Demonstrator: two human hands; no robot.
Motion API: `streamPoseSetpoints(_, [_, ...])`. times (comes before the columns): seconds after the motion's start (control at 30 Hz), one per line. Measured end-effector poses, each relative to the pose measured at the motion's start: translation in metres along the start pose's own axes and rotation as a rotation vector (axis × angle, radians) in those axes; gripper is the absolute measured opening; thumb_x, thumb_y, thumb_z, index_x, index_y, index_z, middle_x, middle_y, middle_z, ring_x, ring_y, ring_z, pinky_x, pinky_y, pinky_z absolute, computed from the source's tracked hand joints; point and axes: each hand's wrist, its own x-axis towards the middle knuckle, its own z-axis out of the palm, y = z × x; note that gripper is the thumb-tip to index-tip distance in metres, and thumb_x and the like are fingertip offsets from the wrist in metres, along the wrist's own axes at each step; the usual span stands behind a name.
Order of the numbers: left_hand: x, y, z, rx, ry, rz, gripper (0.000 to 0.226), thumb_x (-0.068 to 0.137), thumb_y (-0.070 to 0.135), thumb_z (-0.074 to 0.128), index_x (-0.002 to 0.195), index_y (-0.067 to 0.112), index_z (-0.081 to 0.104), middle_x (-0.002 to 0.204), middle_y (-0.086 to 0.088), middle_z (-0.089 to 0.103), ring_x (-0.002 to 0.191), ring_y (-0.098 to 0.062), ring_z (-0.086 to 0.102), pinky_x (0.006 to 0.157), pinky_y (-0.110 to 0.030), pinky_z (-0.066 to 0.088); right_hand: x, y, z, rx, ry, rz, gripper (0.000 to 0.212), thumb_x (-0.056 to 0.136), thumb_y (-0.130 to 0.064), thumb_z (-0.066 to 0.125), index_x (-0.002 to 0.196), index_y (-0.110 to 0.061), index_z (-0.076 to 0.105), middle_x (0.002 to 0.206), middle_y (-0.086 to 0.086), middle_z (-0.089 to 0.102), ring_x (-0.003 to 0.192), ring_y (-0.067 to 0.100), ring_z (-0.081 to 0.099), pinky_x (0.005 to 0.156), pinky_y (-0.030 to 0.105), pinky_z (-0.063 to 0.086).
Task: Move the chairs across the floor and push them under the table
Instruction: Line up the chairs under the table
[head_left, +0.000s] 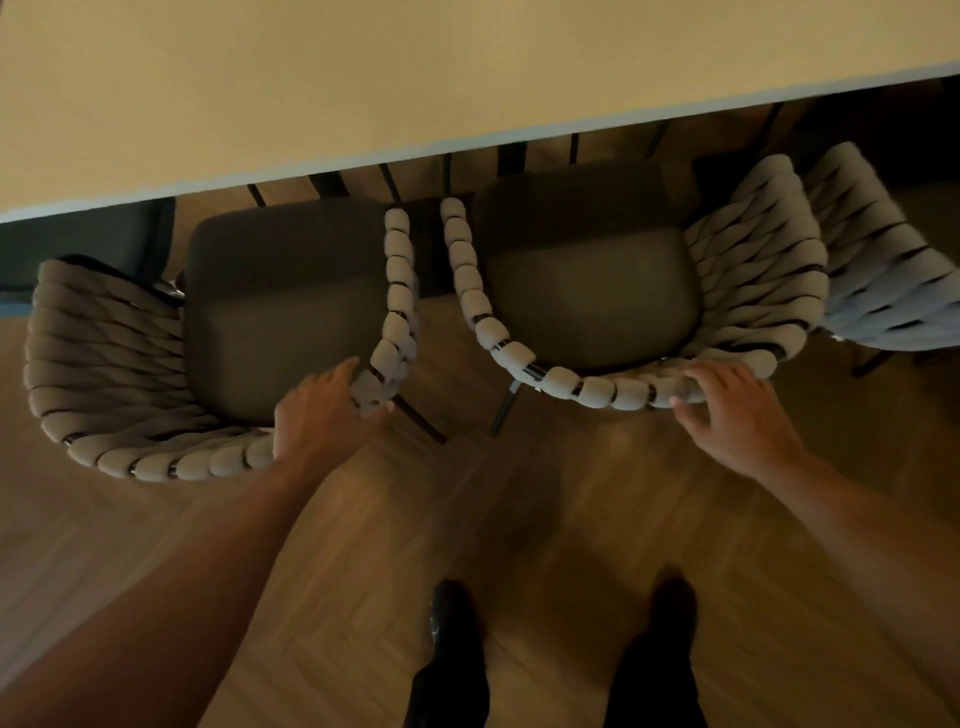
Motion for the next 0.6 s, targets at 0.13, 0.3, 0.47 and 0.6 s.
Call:
streamPoseSetpoints(0.13, [-0.008,0.098,0.001,-0.005,0.034,0.061,0.057,0.098,0.062,0.059,0.144,0.028,0.054,0.13,-0.005,0.07,0.119,-0.029,0.065,0.09,-0.051,0.056,-0.016,0.091,-0.016,0.031,0.056,0.086,0.043,0.1,-0.038,0.064,0.137,-0.019,0.056,0.141,0.009,0.06,0.13,0.034,0.056,0.099,0.055,0.05])
streamPoseSetpoints(0.3, [-0.023,0.258,0.035,-0.082,0.017,0.2,0.056,0.101,0.066,0.049,0.146,0.034,0.053,0.14,0.002,0.065,0.133,-0.024,0.058,0.103,-0.046,0.05,-0.015,0.229,-0.036,0.082,0.065,0.153,0.039,0.101,-0.034,0.062,0.135,-0.015,0.06,0.136,0.011,0.063,0.129,0.034,0.057,0.101,0.053,0.048])
streamPoseSetpoints(0.47, [-0.011,0.435,0.09,-0.106,-0.091,0.338,0.078,0.092,0.086,0.047,0.147,0.031,0.054,0.141,0.005,0.065,0.125,-0.02,0.061,0.104,-0.041,0.049,0.014,0.343,-0.055,0.077,0.085,0.161,0.044,0.1,-0.034,0.065,0.136,-0.011,0.057,0.134,0.012,0.061,0.123,0.035,0.058,0.098,0.05,0.05])
streamPoseSetpoints(0.6, [0.023,0.517,0.126,-0.012,-0.206,0.254,0.085,0.081,0.1,0.038,0.128,0.031,0.055,0.114,0.008,0.068,0.095,-0.017,0.067,0.082,-0.042,0.058,0.058,0.403,-0.06,0.052,0.049,0.194,0.063,0.096,-0.041,0.07,0.144,-0.006,0.048,0.145,0.016,0.053,0.132,0.04,0.052,0.106,0.053,0.049])
